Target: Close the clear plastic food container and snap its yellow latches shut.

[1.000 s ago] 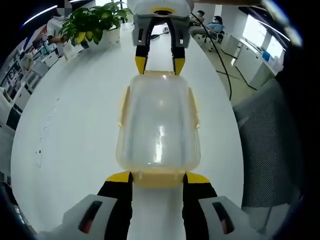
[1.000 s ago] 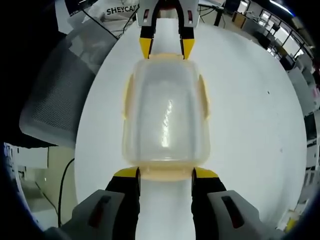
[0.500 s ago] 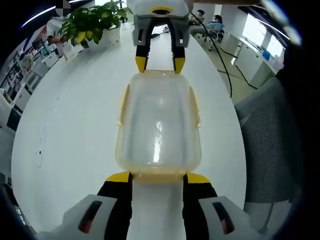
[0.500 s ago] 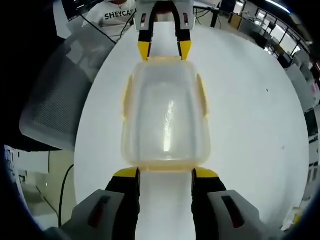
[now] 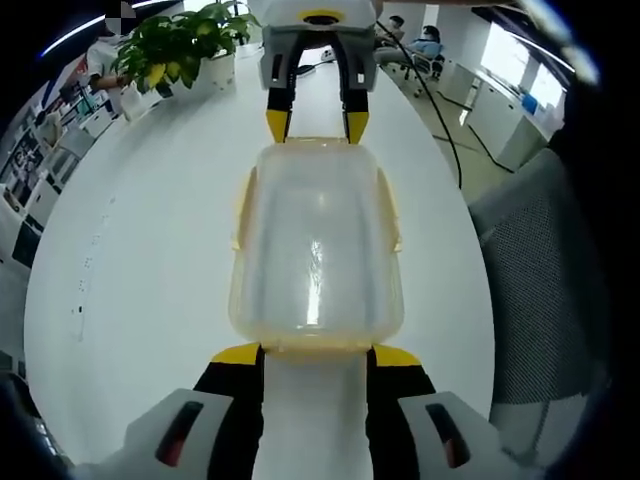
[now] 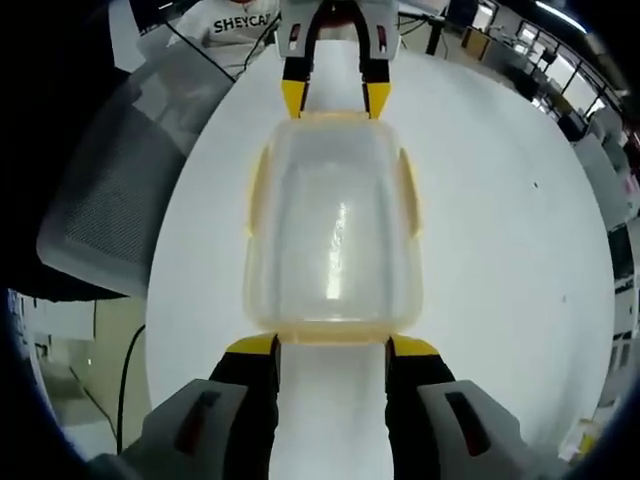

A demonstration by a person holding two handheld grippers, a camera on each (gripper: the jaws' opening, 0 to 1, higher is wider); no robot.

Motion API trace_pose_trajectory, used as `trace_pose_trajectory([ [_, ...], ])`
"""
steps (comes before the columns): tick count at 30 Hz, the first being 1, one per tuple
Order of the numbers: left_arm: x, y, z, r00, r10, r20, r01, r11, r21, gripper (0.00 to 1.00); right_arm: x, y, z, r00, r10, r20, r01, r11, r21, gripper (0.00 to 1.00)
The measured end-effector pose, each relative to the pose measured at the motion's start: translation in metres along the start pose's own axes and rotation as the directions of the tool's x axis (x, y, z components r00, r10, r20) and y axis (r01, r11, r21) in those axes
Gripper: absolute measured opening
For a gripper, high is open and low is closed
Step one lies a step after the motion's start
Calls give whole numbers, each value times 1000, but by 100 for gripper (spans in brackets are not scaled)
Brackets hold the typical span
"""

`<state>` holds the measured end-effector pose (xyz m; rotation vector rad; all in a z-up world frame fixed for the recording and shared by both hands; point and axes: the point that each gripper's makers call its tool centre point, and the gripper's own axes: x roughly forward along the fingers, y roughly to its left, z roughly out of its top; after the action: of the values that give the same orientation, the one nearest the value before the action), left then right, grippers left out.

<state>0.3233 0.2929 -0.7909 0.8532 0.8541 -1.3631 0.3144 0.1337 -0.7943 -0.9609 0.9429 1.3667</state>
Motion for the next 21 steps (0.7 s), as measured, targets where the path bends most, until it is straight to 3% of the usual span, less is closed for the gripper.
trace_pose_trajectory([
  [16,0,2,-1,999,11,30,-11,1000,-19,34,-1,2,-6,999,-16,48,12,997,82,39],
  [21,-4,-1,-2,997,8,80,3,991,-132,34,-4,5,-6,996,-23,90,8,988,157,39],
])
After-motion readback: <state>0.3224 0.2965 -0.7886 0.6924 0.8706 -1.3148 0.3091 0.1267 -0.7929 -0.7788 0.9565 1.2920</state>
